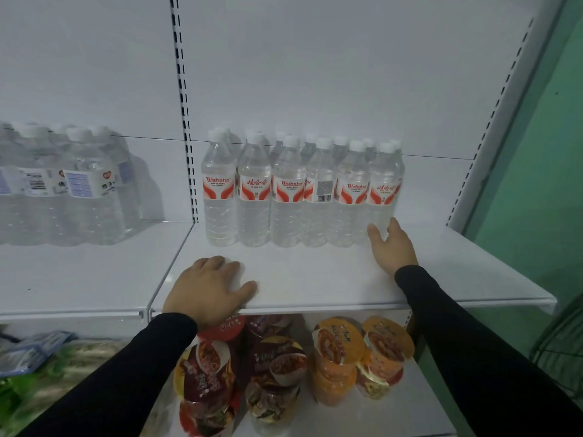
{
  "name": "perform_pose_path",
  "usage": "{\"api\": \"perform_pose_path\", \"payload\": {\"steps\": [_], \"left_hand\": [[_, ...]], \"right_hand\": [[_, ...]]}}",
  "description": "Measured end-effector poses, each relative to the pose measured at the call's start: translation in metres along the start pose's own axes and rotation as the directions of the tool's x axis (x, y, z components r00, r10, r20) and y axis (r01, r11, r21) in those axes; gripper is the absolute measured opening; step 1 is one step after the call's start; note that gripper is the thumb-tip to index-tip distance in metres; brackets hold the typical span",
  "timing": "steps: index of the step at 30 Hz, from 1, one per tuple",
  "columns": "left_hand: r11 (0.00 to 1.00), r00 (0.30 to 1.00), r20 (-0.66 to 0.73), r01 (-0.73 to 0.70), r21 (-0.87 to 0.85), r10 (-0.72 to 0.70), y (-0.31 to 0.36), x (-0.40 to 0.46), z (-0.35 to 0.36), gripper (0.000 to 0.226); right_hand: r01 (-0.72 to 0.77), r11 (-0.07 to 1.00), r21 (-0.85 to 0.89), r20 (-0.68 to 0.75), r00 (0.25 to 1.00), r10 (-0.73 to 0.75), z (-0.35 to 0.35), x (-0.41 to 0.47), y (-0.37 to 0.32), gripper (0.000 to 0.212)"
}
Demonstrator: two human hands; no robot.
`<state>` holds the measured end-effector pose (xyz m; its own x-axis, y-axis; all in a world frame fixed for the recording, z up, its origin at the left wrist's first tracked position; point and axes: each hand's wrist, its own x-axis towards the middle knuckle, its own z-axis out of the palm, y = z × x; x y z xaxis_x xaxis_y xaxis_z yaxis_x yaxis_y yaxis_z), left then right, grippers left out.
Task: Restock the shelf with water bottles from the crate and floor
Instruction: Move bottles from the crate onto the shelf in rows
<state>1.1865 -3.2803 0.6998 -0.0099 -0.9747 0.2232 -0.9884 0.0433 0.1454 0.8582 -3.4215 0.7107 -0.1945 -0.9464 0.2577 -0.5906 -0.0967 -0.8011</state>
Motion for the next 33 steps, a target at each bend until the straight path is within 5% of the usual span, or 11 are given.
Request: {"api": "perform_pose_path", "payload": {"steps": [10, 14, 17, 21, 25, 29, 33], "left_hand": [[0.964, 0.977, -0.182, -0.153, -0.217, 0.114, -0.001, -0.022, -0.008, 0.061], [0.909, 0.919, -0.329, -0.315, -0.272, 0.220, -0.006, -0.069, 0.000, 0.046], [0.871, 0.904, -0.327, -0.378, -0.314, 0.275, -0.021, -0.114, 0.028, 0.043], [0.874, 0.957, -0.167, -0.285, -0.394, 0.237, -0.048, -0.177, 0.089, 0.039], [0.915, 0.957, 0.237, -0.059, -0.398, 0.165, -0.078, -0.230, 0.172, 0.051], [0.911, 0.823, 0.563, 0.171, -0.374, 0.076, -0.109, -0.274, 0.250, 0.053], [0.926, 0.647, 0.762, 0.286, -0.245, 0.002, -0.132, -0.304, 0.320, 0.047]], "right_hand": [[0.324, 0.942, -0.084, -0.093, 0.939, -0.331, -0.011, -0.145, -0.022, 0.063], [0.373, 0.922, -0.102, -0.031, 0.925, -0.378, 0.014, -0.215, -0.006, 0.065], [0.411, 0.907, -0.096, 0.099, 0.910, -0.402, 0.049, -0.265, 0.016, 0.046], [0.189, 0.970, -0.151, 0.417, 0.902, -0.111, 0.097, -0.333, 0.062, 0.064], [0.075, 0.942, -0.328, 0.653, 0.739, 0.168, 0.145, -0.382, 0.113, 0.068], [0.004, 0.913, -0.408, 0.738, 0.590, 0.327, 0.199, -0.422, 0.161, 0.082], [-0.069, 0.861, -0.505, 0.765, 0.427, 0.482, 0.265, -0.466, 0.212, 0.076]]}}
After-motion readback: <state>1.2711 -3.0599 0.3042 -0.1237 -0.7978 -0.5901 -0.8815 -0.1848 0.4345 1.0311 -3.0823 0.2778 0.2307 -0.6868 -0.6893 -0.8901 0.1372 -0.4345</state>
